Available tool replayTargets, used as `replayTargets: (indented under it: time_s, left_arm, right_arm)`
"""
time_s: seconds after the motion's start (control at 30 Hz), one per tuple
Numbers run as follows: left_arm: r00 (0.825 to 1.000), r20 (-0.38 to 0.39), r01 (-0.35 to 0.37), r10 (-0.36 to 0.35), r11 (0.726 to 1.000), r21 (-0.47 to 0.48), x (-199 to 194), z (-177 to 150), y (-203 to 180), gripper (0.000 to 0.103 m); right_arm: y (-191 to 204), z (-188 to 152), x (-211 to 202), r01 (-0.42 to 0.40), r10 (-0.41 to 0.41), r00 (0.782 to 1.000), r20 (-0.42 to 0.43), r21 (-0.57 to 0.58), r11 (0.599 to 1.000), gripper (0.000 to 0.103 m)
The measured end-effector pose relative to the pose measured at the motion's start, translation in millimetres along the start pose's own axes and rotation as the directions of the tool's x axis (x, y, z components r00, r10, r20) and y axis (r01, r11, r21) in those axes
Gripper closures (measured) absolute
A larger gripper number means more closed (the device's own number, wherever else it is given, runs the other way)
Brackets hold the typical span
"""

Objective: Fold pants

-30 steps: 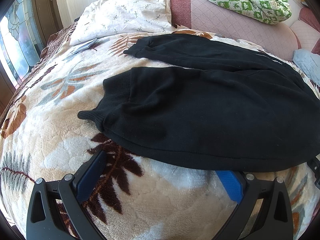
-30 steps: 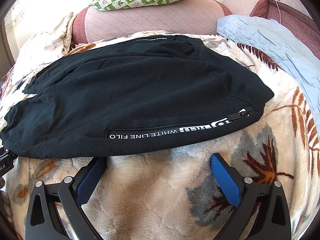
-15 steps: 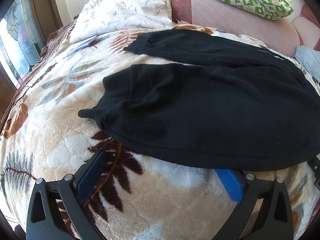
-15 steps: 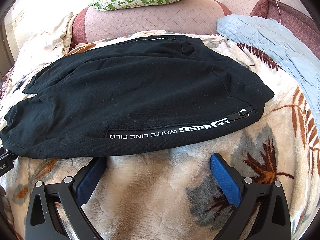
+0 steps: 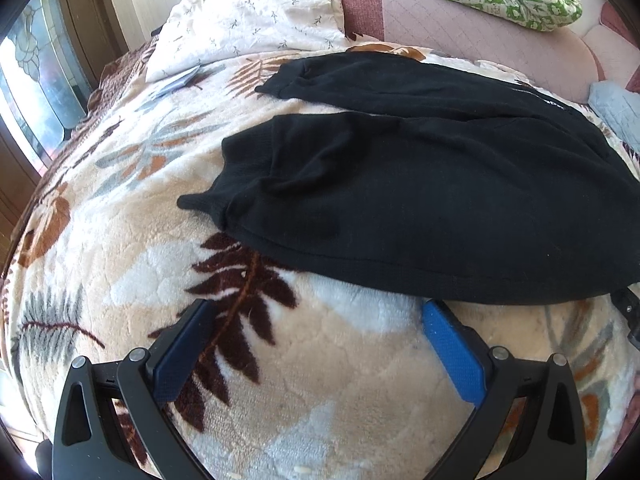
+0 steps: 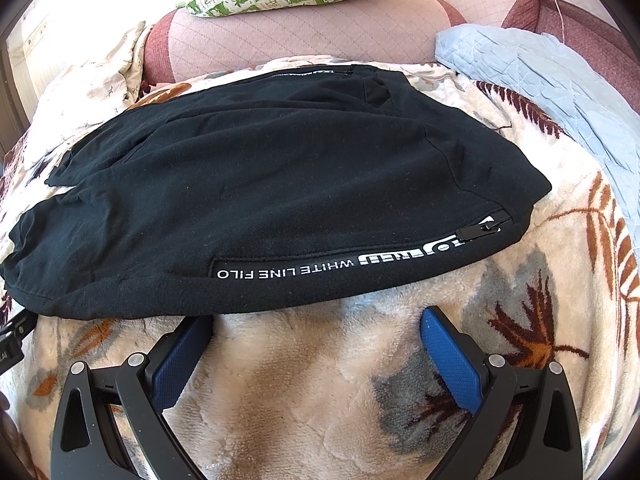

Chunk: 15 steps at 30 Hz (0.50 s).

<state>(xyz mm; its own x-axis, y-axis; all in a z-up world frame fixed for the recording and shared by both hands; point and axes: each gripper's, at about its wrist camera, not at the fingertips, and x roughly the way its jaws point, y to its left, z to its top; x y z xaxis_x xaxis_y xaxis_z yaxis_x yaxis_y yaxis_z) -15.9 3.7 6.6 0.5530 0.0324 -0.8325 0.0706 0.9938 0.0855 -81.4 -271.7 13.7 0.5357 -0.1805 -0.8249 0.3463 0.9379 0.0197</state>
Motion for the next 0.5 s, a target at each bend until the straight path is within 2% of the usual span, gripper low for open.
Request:
replayTargets:
  time_s: [0.17, 0.33, 0.5]
  left_arm:
    - [1.0, -0.021, -0.002, 0.002, 1.0, -0.003, -6.2, -6.2, 3.4, 0.0]
    - [0.999, -0.035, 0.032, -0.031, 0.999, 0.024, -21.4, -14.4, 5.7, 0.003]
    - [0.999, -0.001, 0.05, -0.05, 0.998, 0.041, -45.1, -25.2, 8.3, 0.003]
  right_arm:
    - [0.7, 0.4, 1.8, 0.005, -0.005, 1.0, 0.0, -0.003, 1.0, 0.0]
    - [1.1, -0.8, 1.5, 0.006, -0.006, 1.0, 0.006, -0.002, 1.0, 0.0]
    - [2.1, -0.7, 0.9, 0.01, -0.01, 1.0, 0.004, -0.007, 1.0, 0.0]
